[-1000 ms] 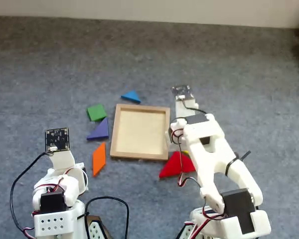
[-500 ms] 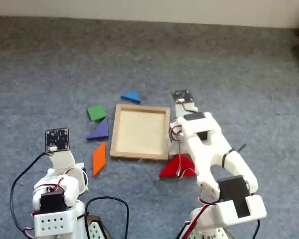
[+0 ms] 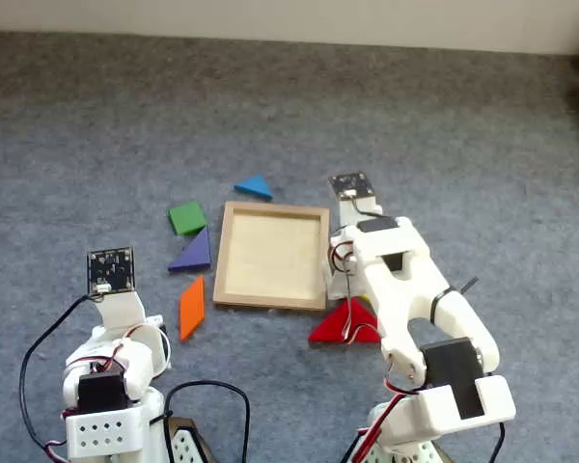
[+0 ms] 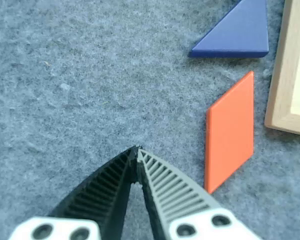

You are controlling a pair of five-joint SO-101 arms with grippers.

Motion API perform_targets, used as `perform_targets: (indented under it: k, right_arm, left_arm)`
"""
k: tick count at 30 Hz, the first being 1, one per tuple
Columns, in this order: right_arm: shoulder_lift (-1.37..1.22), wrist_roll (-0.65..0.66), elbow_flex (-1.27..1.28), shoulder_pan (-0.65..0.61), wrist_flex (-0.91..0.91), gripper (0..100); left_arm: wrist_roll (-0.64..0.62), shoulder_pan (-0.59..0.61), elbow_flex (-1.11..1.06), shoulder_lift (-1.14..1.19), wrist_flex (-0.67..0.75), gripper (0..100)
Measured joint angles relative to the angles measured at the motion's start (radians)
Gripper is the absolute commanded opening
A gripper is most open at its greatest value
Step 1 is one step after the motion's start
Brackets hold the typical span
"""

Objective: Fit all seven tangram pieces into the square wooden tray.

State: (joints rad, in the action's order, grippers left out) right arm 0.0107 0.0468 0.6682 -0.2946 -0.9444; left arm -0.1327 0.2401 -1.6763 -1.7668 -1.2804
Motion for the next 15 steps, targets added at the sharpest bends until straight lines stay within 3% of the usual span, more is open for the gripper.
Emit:
perform_targets:
  k: [4, 11, 15]
  right_arm:
    - [0.0, 0.0, 0.0, 0.0, 0.003, 38.0]
    - [0.0, 0.0, 0.0, 0.0, 0.021, 25.1]
    - [0.0, 0.005, 0.0, 0.009, 0.038, 22.8]
  left_arm:
    - [0.0, 0.0, 0.0, 0.0, 0.0, 1]
    - [0.0, 0.0, 0.0, 0.0, 0.0, 1]
    - [0.0, 0.0, 0.0, 0.0, 0.0, 1]
